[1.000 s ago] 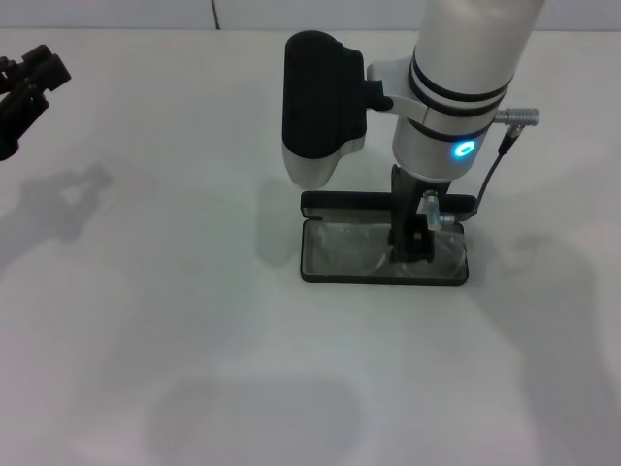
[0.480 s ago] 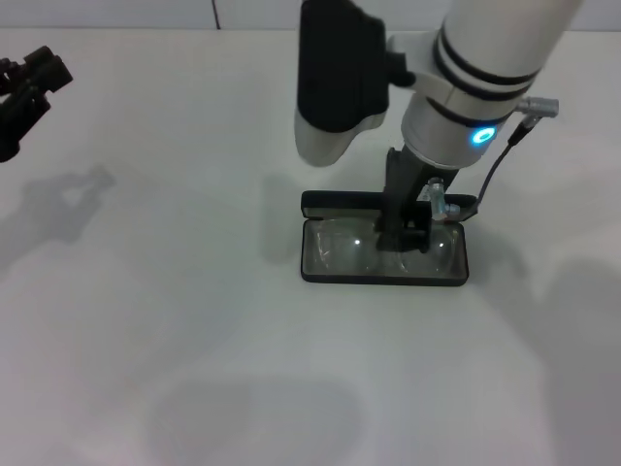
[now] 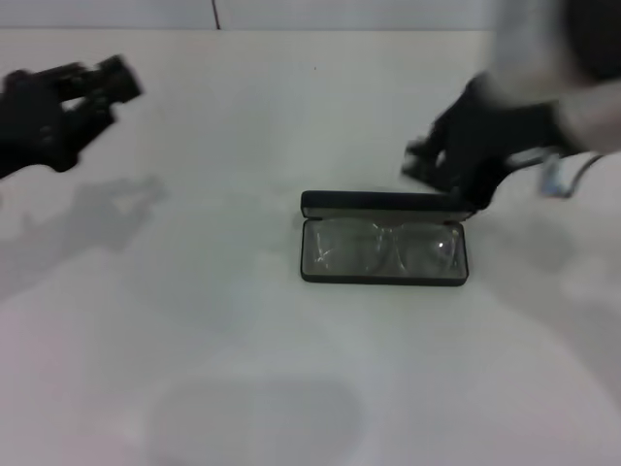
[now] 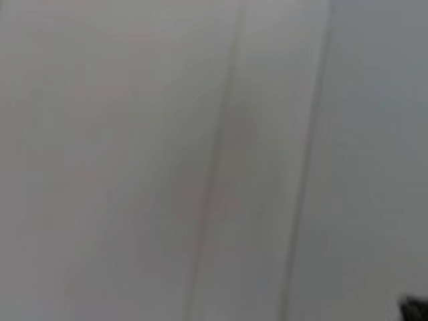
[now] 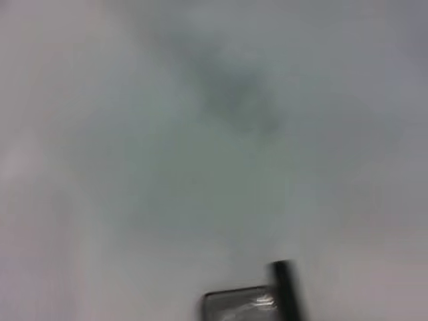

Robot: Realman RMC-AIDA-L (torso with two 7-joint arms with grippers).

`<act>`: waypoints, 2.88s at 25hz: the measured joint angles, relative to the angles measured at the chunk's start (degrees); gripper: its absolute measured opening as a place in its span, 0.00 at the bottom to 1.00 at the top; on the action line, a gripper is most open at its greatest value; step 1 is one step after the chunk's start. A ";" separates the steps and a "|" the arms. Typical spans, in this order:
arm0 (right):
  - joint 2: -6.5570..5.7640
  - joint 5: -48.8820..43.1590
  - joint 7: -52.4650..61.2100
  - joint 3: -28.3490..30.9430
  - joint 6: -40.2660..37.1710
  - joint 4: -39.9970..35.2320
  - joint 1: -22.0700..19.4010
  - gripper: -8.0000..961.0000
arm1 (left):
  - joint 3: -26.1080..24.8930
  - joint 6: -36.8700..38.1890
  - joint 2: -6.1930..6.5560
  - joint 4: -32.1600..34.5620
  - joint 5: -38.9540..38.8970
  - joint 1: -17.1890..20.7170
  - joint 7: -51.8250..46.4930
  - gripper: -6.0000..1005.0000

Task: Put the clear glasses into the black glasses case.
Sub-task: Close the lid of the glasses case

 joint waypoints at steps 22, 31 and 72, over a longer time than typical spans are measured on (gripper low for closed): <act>-0.53 45.09 -33.09 56.99 -5.24 44.02 -19.59 0.15 | 15.15 -22.16 -6.58 -8.04 15.04 -23.45 -4.37 0.20; -0.61 44.68 -35.49 57.05 -5.53 48.28 -17.72 0.15 | 21.22 -28.33 -6.79 -11.46 15.01 -24.28 -4.31 0.21; -0.68 44.61 -38.25 57.11 -7.96 55.07 -16.60 0.15 | 28.27 -27.34 -7.20 -14.87 14.42 -24.62 -2.60 0.23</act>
